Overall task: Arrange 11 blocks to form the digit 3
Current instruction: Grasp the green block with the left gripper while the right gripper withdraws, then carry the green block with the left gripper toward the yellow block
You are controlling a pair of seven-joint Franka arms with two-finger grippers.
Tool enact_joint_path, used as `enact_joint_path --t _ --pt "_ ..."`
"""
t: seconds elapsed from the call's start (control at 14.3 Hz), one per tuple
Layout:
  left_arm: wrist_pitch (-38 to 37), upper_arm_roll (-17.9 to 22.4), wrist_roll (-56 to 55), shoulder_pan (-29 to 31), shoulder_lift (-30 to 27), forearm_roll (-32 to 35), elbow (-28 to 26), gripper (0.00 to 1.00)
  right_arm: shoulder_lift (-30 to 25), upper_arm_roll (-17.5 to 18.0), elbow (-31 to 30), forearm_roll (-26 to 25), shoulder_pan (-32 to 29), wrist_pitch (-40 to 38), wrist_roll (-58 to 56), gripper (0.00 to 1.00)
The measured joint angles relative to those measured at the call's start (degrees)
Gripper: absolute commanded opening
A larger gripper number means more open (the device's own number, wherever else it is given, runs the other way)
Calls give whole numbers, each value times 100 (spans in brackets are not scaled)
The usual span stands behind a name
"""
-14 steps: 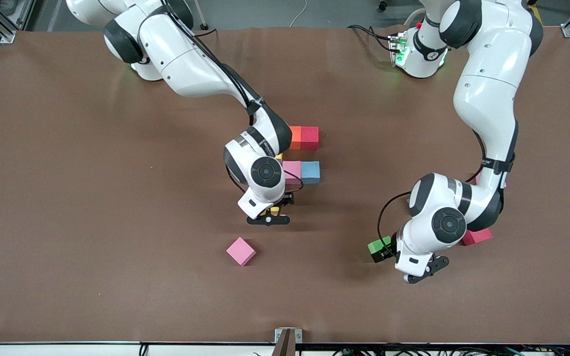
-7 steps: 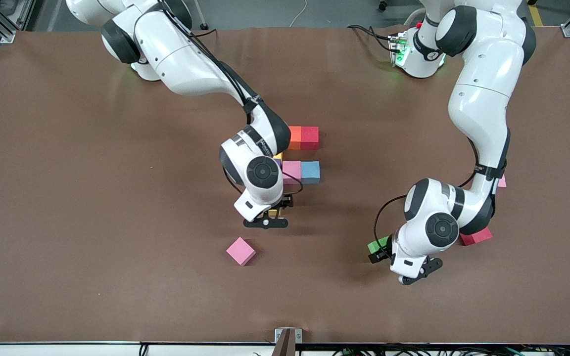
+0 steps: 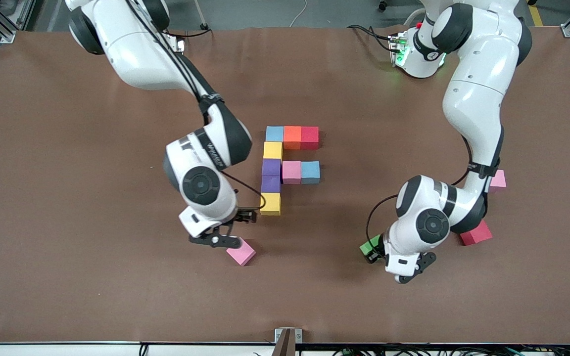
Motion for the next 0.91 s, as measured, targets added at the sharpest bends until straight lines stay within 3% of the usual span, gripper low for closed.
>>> enact_joint_path --t 0.14,0.42,0.91 --pt "-146 -1 -479 -92 -158 0 36 11 -114 -31 -1 -1 -256 -307 -198 100" --pt "-649 -21 -1198 -249 -448 0 41 10 -563 -81 -161 -20 -842 -813 -1690 100" --pt "-1077 -50 -2713 -664 -859 0 42 8 -2320 -105 -1906 -341 -2187 -891 -3585 100"
